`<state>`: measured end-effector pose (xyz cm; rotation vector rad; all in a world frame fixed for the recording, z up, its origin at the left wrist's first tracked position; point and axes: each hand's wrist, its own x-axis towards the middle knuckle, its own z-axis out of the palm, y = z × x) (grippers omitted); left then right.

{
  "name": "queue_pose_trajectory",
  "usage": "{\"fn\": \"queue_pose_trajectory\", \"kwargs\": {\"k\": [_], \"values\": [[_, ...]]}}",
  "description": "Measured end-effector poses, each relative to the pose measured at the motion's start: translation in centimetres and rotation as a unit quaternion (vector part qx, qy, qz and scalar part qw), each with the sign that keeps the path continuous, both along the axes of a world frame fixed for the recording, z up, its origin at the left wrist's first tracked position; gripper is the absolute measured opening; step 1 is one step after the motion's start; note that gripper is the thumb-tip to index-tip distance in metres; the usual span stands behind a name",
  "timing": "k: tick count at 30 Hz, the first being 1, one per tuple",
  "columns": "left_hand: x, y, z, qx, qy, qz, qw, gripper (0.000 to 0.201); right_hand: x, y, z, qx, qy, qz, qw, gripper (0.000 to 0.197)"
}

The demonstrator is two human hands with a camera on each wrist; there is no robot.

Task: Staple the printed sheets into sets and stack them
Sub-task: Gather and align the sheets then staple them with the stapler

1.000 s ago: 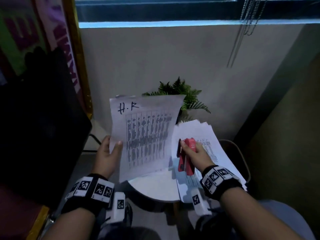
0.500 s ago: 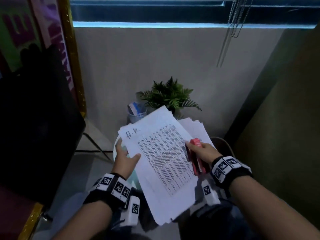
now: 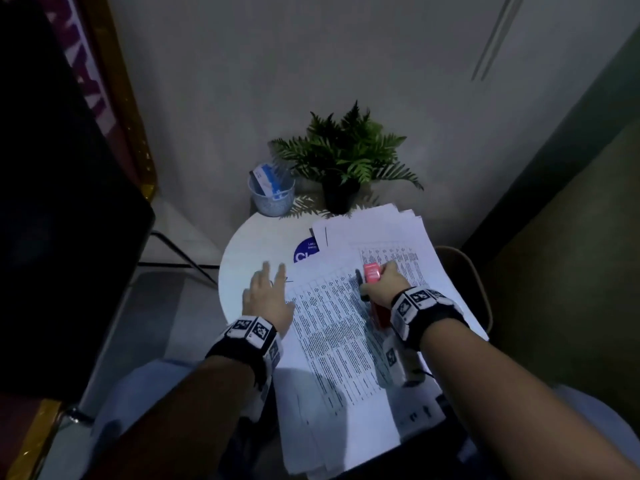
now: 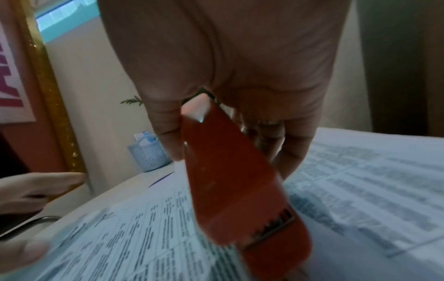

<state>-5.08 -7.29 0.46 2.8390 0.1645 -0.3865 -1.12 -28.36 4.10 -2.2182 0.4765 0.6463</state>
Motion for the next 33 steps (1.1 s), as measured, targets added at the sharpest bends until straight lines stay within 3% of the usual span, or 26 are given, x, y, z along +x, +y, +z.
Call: {"fn": "queue_pose_trajectory", "kwargs": {"k": [3,6,9,14,22,33], "values": [[1.7,-0.6,-1.3,0.009,0.056,-0.141,0.988,0.058,0.8,1.8,-1.1,-0.021,-0.014,0.031,0.999,0.043],[3.0,-1.1,-2.5,0.039,0.109,-0.191,0.975,0.058,1.7,3.6,-2.5,-0.082,-0.045,0.092,0.991,0.047],[2.9,-1.9,-3.4,0.046,0.15,-0.183,0.97,0.063,2.3,4.8,-3.8,-0.151,-0.072,0.151,0.974,0.049],[2.5,-2.0,-3.4,0.052,0.135,-0.177,0.973,0.064,3.1,5.4,-5.3,-0.237,-0.076,0.202,0.947,0.041],[3.0,-2.6,-1.9,0.056,0.157,-0.187,0.968,0.063,4.0,5.8,-5.2,-0.25,-0.059,0.229,0.939,0.042],[3.4,-2.7,-1.1,0.038,0.161,-0.183,0.969,0.066,4.1,5.6,-6.1,-0.25,-0.104,0.245,0.931,0.038]]}}
